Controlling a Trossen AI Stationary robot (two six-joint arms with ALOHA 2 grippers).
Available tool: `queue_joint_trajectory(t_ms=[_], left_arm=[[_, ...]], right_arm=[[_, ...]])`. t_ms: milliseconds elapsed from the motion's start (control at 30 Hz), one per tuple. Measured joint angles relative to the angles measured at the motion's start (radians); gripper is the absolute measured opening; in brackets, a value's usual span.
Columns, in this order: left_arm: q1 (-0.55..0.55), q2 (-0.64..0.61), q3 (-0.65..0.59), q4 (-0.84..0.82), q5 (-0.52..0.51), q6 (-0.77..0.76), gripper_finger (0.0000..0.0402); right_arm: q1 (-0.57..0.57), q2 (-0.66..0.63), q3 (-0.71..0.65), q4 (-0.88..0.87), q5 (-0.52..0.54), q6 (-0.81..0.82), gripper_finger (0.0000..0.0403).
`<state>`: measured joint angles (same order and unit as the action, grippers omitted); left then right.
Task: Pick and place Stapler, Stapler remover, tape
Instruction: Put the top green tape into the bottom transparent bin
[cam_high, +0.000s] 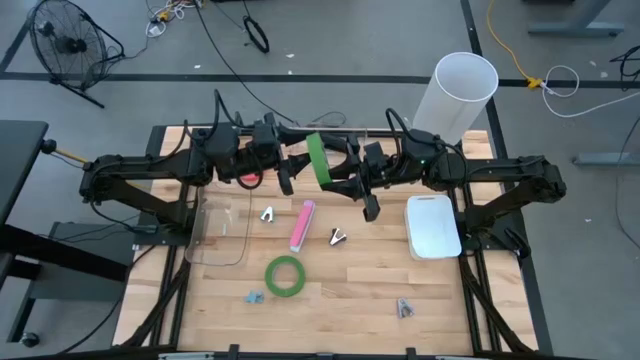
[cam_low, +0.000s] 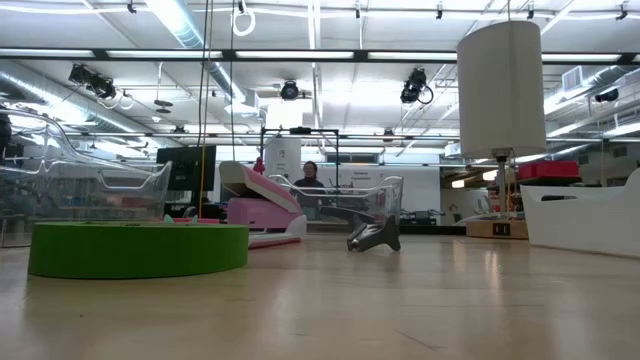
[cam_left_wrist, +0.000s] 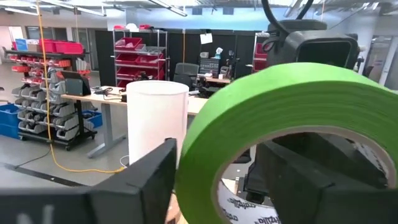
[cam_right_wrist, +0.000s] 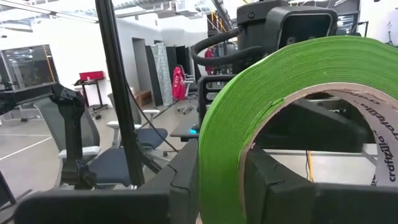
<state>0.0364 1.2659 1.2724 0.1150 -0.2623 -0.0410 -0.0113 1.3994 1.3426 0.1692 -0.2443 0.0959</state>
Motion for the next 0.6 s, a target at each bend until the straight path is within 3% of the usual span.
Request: queue_joint_trajectory(t_ms=[333,600], left_arm=[[0.0,0.0,0.0,-0.006,-0.004,0.036,0.0125],[0.0,0.0,-0.001,-0.009,-0.003,0.066,0.0099]], right_arm=[[0.0,0.0,0.0,0.001,0.0,0.004,0.0073],[0.0,0.0,0.0,0.003,0.0,0.011,0.0073]])
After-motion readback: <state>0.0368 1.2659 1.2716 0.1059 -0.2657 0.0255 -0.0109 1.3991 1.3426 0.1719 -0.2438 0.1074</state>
